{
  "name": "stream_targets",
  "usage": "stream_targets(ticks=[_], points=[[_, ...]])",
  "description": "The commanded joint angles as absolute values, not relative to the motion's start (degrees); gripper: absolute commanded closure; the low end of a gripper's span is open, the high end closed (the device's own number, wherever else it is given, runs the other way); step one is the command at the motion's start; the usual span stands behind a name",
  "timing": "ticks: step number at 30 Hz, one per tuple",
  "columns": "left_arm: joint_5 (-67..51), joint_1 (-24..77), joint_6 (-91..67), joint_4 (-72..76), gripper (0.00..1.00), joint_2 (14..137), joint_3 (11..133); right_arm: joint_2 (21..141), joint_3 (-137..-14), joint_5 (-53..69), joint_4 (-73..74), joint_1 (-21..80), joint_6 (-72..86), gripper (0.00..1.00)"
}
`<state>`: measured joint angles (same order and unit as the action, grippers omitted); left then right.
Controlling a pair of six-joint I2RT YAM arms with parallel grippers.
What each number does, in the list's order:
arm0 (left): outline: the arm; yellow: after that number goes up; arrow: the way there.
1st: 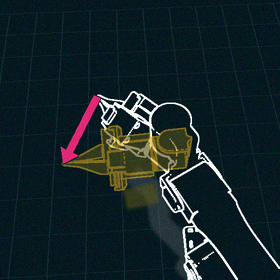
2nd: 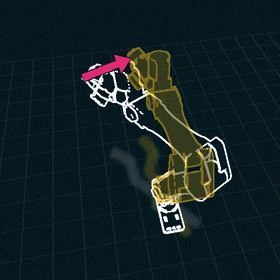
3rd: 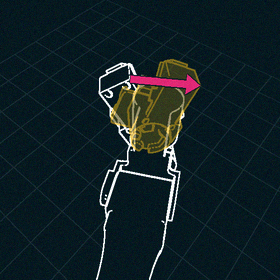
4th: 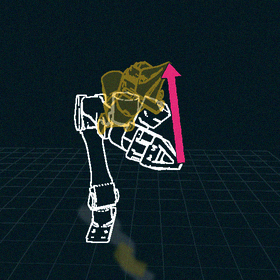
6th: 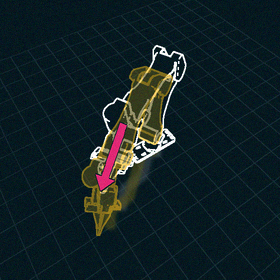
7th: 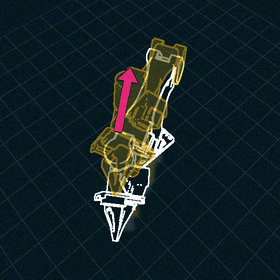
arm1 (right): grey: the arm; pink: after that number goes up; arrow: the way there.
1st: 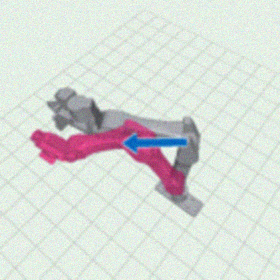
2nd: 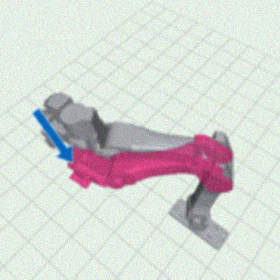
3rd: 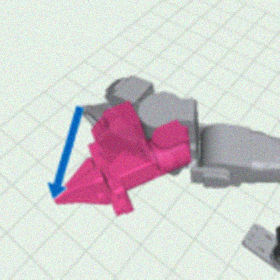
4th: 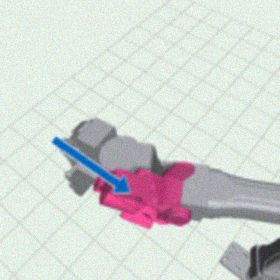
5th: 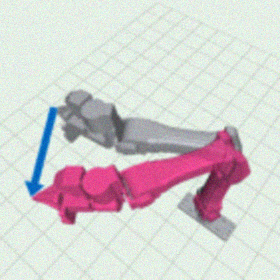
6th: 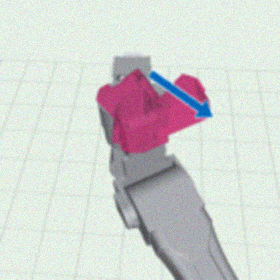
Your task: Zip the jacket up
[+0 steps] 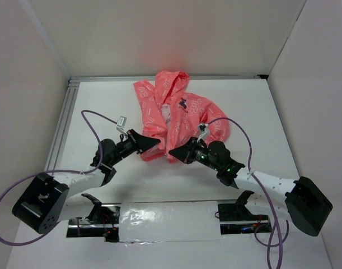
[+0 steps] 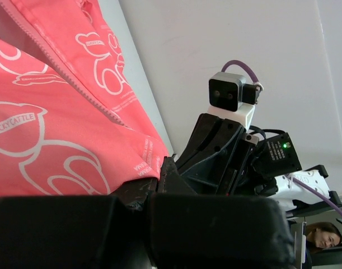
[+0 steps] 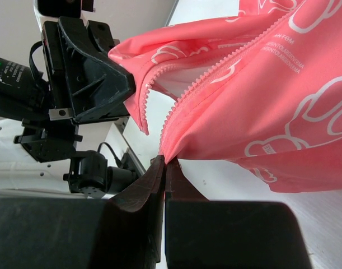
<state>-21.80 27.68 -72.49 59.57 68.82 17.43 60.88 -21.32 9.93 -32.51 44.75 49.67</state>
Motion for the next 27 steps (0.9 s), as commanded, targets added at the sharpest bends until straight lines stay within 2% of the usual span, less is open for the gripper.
stream_targets(ticks=[1, 27], points=[[-23.2, 27.9, -73.2, 67.7, 1.0, 69.5, 16.8, 59.8, -22.7, 11.2, -37.5, 45.2, 49.4, 1.0], [-24.3, 27.9, -74.9, 72.8, 1.0, 71.6, 15.6, 60.8, -23.2, 11.8, -40.8, 45.2, 49.9, 1.0]])
